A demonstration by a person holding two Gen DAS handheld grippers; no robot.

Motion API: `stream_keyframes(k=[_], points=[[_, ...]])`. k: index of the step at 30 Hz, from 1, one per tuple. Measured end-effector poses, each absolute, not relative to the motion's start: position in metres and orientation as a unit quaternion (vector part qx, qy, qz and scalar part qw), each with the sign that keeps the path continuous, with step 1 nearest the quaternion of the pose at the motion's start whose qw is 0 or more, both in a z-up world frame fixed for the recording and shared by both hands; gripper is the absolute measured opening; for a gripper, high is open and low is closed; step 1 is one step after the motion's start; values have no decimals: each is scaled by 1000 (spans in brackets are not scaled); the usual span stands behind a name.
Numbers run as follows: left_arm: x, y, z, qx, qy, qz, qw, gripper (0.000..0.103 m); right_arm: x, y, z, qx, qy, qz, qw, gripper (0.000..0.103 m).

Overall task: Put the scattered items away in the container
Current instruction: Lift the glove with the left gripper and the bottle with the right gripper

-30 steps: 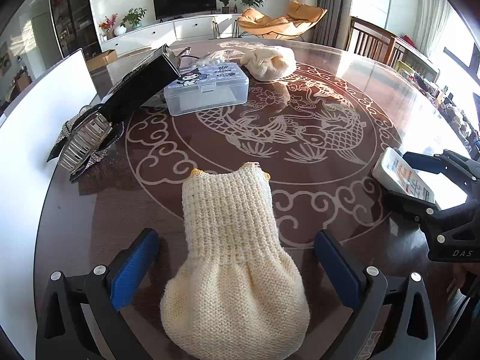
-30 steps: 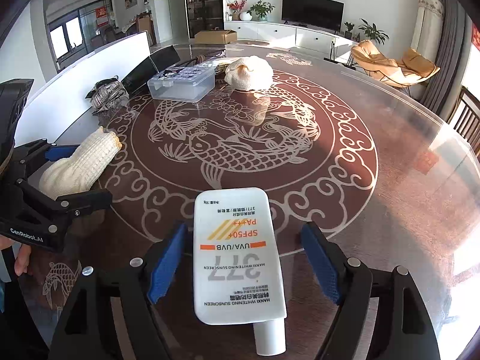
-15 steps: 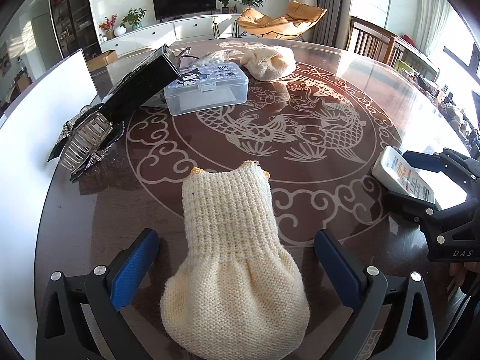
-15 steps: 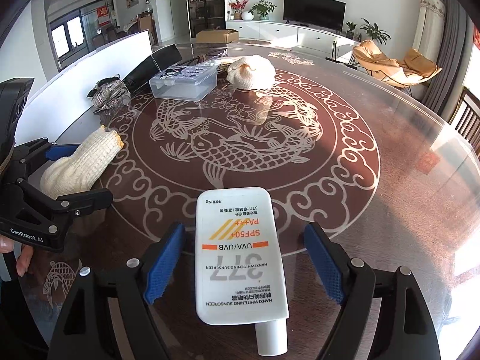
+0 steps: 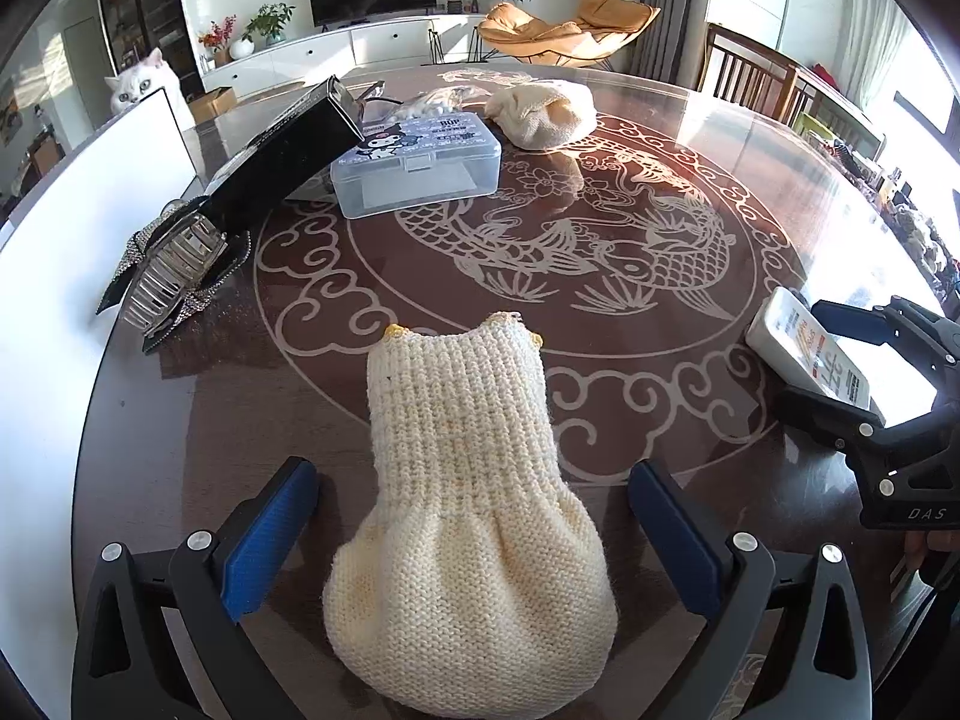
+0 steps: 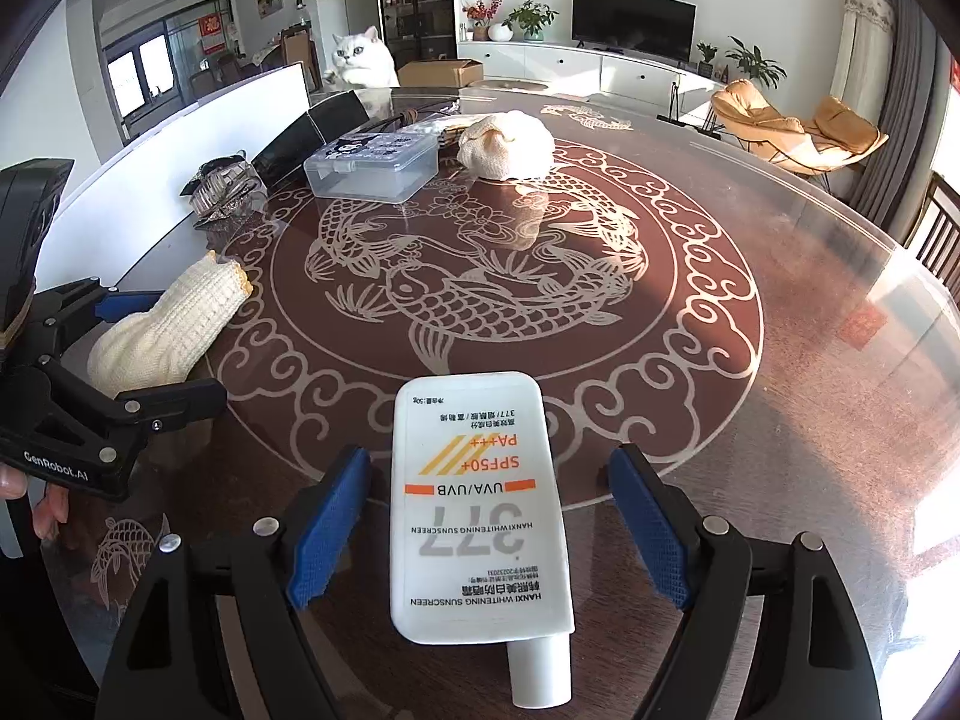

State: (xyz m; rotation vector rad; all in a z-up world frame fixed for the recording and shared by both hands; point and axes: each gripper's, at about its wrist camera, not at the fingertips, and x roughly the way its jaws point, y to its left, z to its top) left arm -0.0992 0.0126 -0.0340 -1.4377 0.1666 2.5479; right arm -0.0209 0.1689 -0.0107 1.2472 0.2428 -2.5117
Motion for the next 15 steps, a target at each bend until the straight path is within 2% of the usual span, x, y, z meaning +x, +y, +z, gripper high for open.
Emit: stream_keyframes(k=[8,9,10,11,12,13,15], points=[[-97,14,-33,-503,60,856,105,103,-11,181,-9,438,72,-882,160,80],[-93,15,-32,-495,63,860,110,99,-11,182,-8,437,71,-883,158,74],[-88,15,-30,-485,65,864,117,86,-9,182,-7,433,74,-884,158,53],[-83,17,-28,-477,67,867,124,78,-8,182,-6,432,79,-885,154,52],[-80,18,-26,-473,68,869,130,59,-7,184,-5,434,75,-884,155,52],[-78,18,-23,-472,68,868,135,49,-6,186,-5,437,69,-884,155,52],[-75,15,-20,-474,49,867,145,43,-3,189,-2,440,57,-884,150,52]])
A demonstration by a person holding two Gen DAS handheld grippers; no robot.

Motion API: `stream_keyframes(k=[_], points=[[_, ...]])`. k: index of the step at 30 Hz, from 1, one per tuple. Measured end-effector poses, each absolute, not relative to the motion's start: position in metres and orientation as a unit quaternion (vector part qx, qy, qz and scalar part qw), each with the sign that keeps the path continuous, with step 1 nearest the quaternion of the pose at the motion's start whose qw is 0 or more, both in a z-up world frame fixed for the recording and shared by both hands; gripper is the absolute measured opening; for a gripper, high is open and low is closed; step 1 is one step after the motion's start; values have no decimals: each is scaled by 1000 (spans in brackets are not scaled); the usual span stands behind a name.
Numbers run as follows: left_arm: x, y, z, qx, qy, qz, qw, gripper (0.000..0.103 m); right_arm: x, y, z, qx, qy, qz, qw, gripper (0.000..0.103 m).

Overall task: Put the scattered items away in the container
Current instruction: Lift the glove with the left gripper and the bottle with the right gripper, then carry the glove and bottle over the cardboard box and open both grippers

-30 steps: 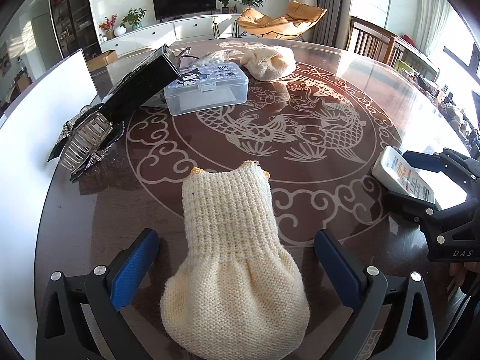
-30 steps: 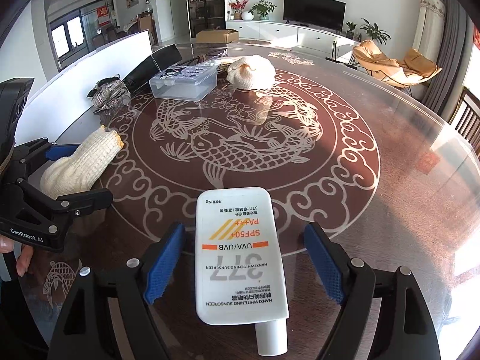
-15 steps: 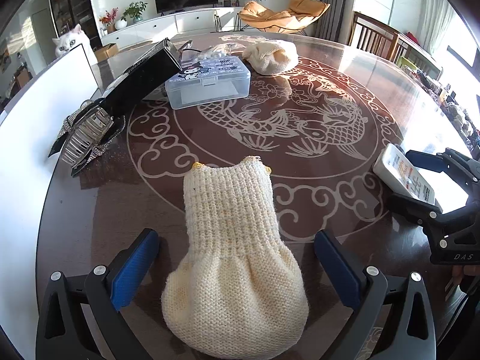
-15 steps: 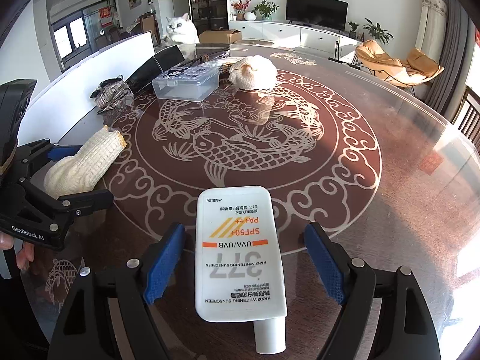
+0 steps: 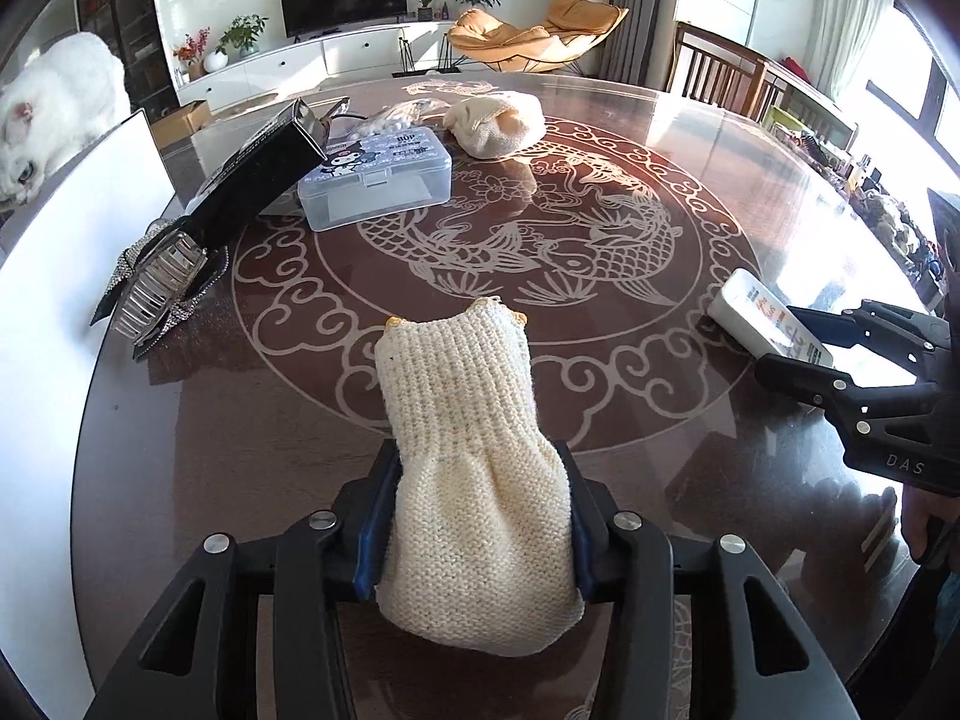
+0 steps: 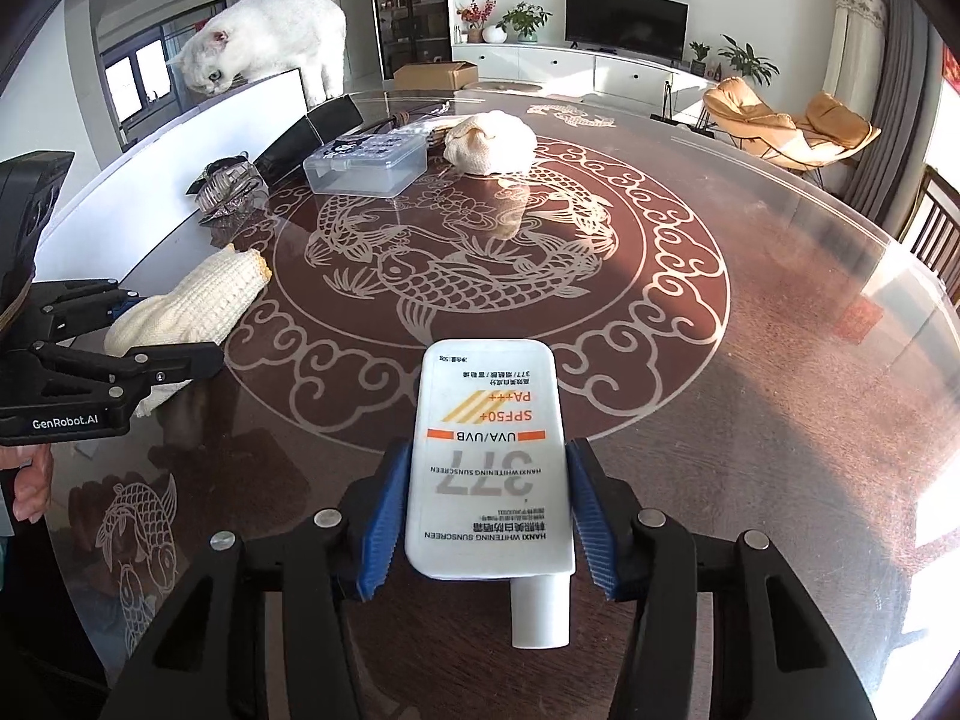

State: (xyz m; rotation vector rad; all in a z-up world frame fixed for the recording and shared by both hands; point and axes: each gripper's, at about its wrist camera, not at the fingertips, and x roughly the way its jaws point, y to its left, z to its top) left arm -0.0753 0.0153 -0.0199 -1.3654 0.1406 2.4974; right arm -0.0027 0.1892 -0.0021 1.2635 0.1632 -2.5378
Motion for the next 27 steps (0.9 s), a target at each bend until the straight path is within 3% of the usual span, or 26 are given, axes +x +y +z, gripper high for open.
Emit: stream_keyframes(k=[5,14,27], points=[[-58,4,-1,-454,-1,878,154,42,16,196,22,413,7,-897,155,52],[-32,-17,12,-450,-33,880,148,42,25,159,27,425,-3,-885,189,52],[16,-135,81,-387,-95,915,69,42,29,17,82,388,24,-862,325,52]])
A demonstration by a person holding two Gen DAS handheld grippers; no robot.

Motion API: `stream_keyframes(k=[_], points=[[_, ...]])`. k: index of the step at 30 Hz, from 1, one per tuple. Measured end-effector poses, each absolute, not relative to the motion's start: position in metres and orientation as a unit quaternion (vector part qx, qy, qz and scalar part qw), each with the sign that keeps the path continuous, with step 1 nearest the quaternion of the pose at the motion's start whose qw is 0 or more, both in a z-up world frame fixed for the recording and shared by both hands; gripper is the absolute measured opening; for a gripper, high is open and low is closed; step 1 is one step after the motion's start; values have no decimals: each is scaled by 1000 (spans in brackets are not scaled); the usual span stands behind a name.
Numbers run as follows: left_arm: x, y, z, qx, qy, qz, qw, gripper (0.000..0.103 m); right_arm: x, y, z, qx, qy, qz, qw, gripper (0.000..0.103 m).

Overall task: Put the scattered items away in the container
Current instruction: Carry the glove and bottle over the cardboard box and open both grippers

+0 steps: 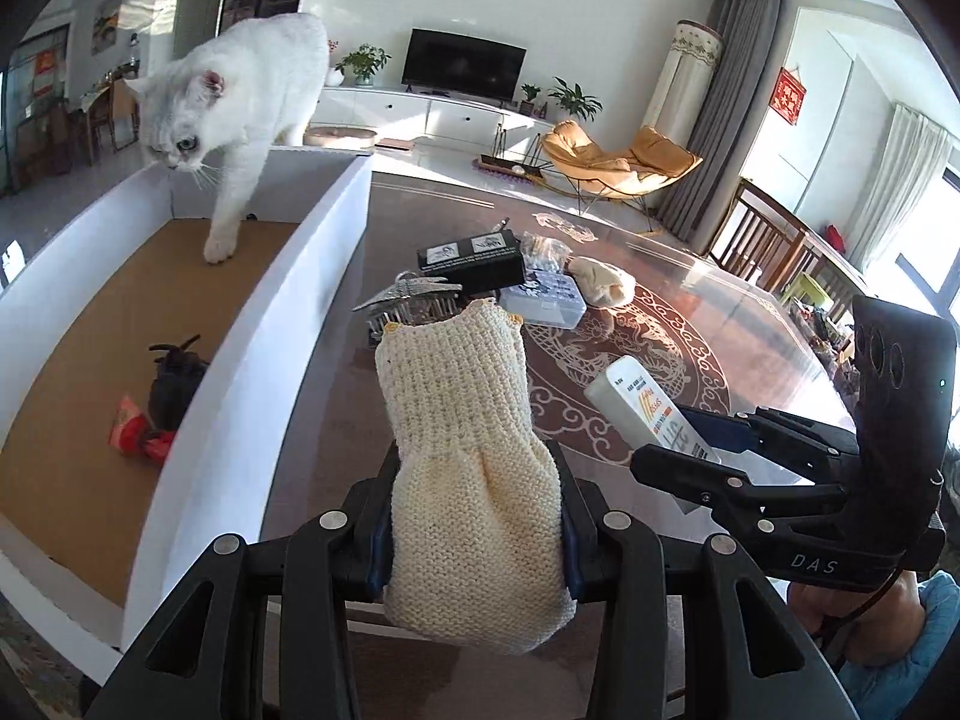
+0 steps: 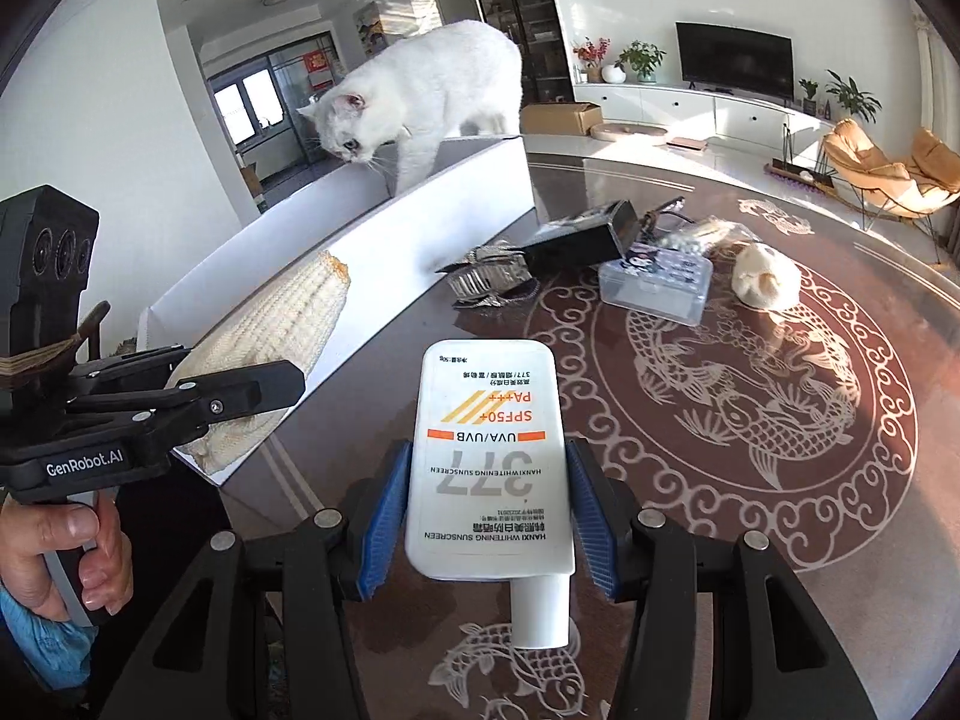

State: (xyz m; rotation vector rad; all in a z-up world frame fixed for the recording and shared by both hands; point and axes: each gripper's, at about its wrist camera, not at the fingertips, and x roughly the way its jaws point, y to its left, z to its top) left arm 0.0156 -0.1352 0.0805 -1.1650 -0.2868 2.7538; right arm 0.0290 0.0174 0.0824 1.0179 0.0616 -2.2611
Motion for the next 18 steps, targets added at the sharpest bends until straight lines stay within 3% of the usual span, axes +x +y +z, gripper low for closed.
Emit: stream_keyframes(k=[9,18], points=[[37,-262,101,-372,-122,920,-38,42,22,-97,132,342,49,-843,412,52],[22,-333,92,-389,-137,908,-71,42,7,-202,147,341,65,-816,463,52]])
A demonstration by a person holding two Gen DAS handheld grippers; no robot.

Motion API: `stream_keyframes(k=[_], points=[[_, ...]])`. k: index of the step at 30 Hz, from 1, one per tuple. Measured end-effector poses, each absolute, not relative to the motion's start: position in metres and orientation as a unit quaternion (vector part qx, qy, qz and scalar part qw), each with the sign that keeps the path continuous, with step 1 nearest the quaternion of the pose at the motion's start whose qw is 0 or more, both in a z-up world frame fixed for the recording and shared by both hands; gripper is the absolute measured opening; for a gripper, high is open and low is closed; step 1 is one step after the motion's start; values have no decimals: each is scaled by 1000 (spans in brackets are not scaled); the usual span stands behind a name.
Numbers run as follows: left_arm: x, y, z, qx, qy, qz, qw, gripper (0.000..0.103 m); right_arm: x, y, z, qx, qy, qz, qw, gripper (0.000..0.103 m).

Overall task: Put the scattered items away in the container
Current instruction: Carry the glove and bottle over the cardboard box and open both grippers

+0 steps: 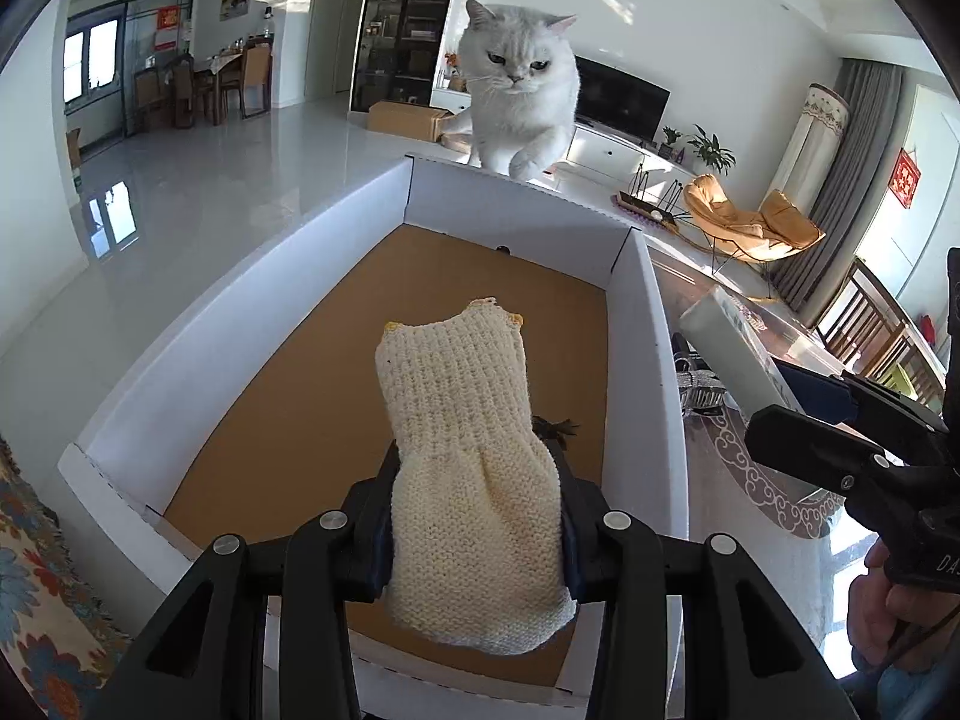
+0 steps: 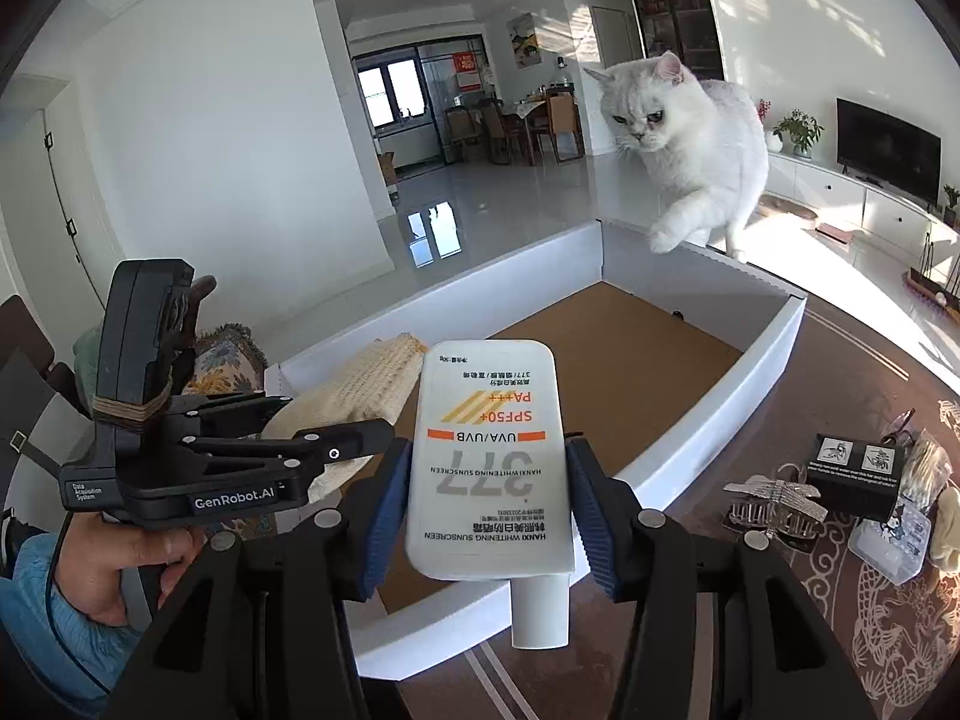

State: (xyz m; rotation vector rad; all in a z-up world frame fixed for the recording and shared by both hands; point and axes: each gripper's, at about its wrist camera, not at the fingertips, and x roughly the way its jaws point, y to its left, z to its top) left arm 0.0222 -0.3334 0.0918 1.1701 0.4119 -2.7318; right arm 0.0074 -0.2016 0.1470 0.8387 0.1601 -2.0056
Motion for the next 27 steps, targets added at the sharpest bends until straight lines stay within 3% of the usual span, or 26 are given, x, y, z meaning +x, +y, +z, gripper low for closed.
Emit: stream_keyframes(k=[18,20,22,27], points=[[-12,-401,49,461,153,-866,116,42,-7,-319,74,411,147,-773,460,52],[-13,-403,44,472,154,-860,121,48,-10,-324,68,425,150,-766,458,53],[-12,-409,40,473,162,-857,126,67,-10,-329,63,434,157,-757,462,60],[-10,-404,42,466,161,-862,121,74,-12,-326,60,435,156,-755,465,64]])
